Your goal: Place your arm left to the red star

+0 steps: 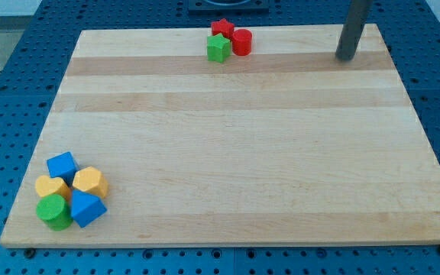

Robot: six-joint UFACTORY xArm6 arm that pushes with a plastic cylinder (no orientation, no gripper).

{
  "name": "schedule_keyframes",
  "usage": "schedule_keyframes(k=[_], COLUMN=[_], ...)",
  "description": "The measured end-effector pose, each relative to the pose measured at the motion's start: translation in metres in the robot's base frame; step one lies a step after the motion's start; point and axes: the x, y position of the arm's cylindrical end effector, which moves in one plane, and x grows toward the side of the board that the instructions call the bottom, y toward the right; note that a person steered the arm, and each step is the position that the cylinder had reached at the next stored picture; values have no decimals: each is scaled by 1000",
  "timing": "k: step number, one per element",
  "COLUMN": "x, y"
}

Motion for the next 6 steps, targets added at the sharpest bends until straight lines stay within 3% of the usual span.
schedule_keyframes(k=[1,2,3,4,5,6], x=[67,71,24,-51,-131,-132], y=[-94,-207,-305,-365,-346,-339])
